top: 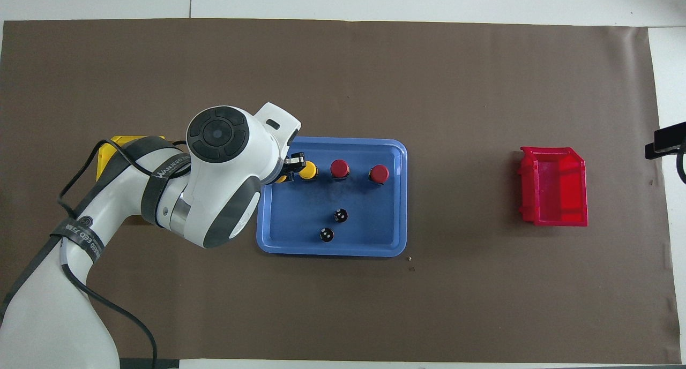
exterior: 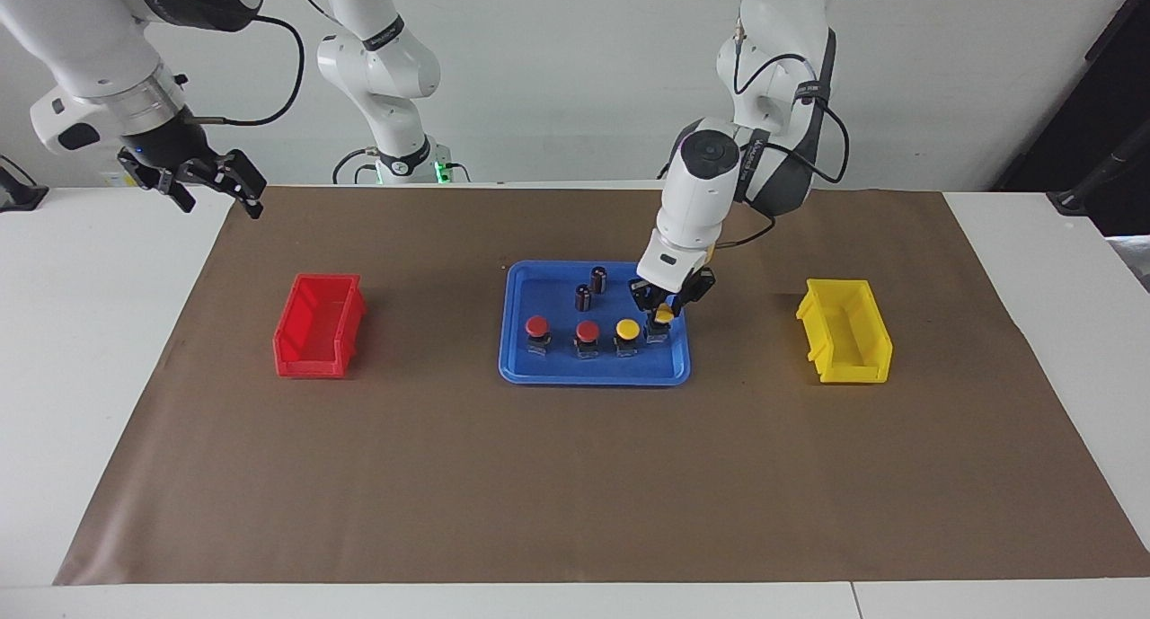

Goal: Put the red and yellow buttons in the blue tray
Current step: 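Place the yellow button in the tray with the left gripper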

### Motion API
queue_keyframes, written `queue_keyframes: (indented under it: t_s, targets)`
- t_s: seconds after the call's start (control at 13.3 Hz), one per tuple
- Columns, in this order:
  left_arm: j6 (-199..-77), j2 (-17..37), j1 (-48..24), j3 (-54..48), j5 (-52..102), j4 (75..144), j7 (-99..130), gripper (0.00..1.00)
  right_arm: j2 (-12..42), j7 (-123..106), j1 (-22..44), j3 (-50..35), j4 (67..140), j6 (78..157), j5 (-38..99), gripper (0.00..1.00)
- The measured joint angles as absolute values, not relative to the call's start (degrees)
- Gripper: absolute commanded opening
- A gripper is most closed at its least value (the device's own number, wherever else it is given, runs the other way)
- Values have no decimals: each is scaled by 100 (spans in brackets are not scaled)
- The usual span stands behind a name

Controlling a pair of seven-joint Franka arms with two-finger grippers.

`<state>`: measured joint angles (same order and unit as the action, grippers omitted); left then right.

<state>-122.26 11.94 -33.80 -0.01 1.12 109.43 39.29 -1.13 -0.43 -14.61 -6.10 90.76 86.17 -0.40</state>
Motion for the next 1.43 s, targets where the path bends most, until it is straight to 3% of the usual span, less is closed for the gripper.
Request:
queue_keyframes:
  t_s: [0.23,0.3,0.45,0.6,0.68,0.98,1.05,1.2,1.43]
  targets:
    - [-12291,1217,-3380,11,107,11034,3934,4,-113,-43,-1459,-624,9076,8635,-40,100]
    - [-12357,1227,-3380,19,106,11098,3934,9,-113,-43,-1459,-624,9076,8640,-40,100]
    - [-12519,1237,-3376,35,106,11240,3934,36,-113,-43,-1459,-625,9076,8645,-40,100]
    - [-12615,1239,-3368,49,106,11279,3935,57,-114,-43,-1459,-626,9076,8645,-40,100]
    - [-12623,1239,-3366,55,106,11276,3937,61,-114,-43,-1459,-627,9076,8646,-40,100]
    - [-12622,1229,-3356,77,106,11243,3939,62,-116,-43,-1459,-628,9076,8648,-40,100]
    - [-12618,1218,-3353,87,106,11232,3939,69,-116,-43,-1459,-628,9076,8648,-40,100]
    - [-12412,1182,-3325,123,105,11108,3938,99,-117,-43,-1459,-629,9076,8648,-40,100]
    - [-11378,893,-2991,155,81,10647,3423,100,-117,-43,-1459,-629,9076,8648,-40,100]
